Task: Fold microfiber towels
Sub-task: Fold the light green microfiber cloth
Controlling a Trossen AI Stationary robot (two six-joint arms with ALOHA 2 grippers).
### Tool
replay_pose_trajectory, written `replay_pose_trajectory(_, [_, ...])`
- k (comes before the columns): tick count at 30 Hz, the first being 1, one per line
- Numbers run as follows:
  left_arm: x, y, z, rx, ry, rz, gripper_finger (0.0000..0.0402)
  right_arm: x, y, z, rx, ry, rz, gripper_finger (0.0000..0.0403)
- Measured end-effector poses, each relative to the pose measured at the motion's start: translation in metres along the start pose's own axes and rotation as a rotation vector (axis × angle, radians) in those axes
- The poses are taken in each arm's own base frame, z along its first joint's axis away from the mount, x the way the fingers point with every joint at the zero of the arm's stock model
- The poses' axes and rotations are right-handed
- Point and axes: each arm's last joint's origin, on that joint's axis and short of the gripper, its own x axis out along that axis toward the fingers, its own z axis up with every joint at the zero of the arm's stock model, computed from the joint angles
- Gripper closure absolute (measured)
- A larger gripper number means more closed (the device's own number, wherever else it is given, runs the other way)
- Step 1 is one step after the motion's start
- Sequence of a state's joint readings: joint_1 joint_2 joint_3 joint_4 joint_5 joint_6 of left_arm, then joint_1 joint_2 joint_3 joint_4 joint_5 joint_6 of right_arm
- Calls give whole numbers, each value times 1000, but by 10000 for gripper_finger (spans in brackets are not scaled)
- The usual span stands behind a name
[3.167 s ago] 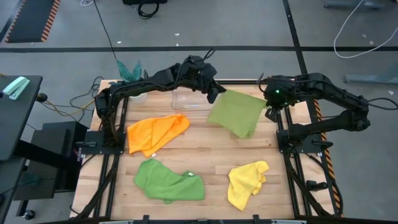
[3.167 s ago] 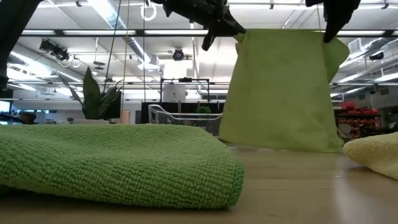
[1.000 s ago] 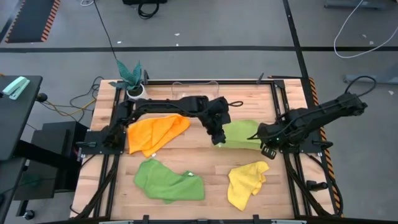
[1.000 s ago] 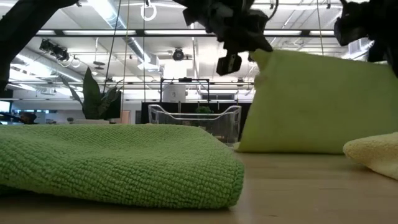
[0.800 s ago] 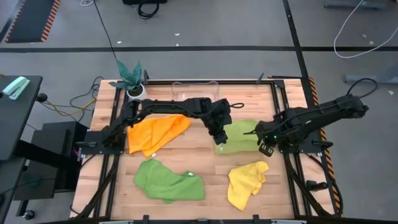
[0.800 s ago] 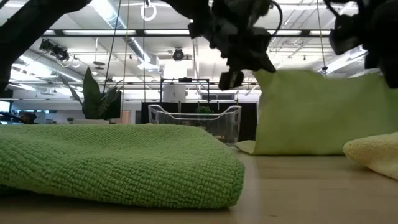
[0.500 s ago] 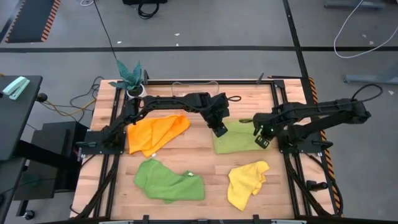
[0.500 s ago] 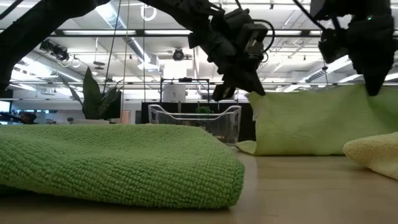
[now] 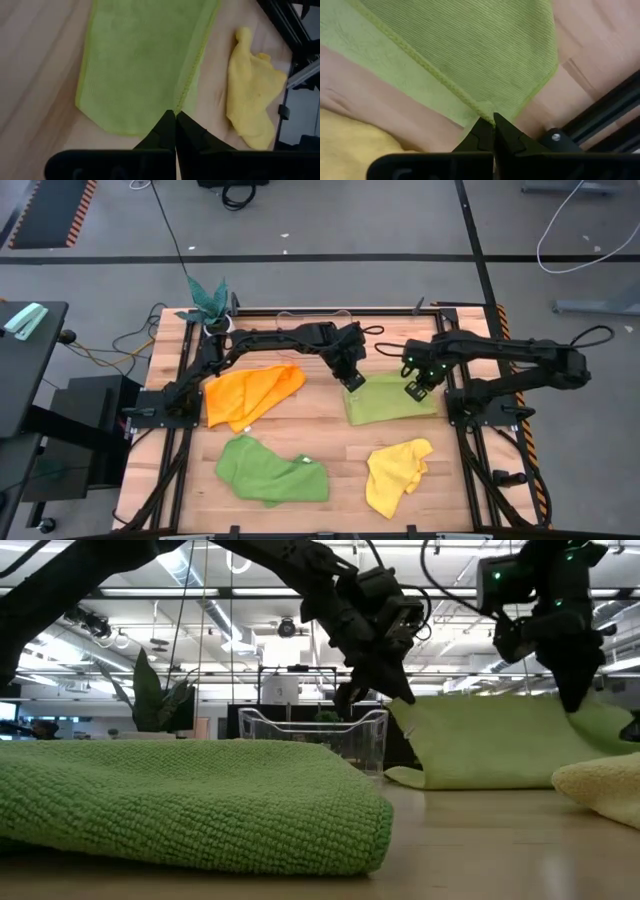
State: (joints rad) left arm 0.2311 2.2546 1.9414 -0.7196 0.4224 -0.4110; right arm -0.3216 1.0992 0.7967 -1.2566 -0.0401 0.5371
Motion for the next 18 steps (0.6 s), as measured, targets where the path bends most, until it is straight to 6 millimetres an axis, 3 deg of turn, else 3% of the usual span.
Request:
replay_pose_trajectory(12, [31, 22, -10, -58, 99, 50, 399, 19, -3, 28, 27, 40, -5, 403])
replay_pose_trajectory(18, [27, 31, -5, -76, 74, 77, 399, 19, -13, 34, 80, 41, 21, 403])
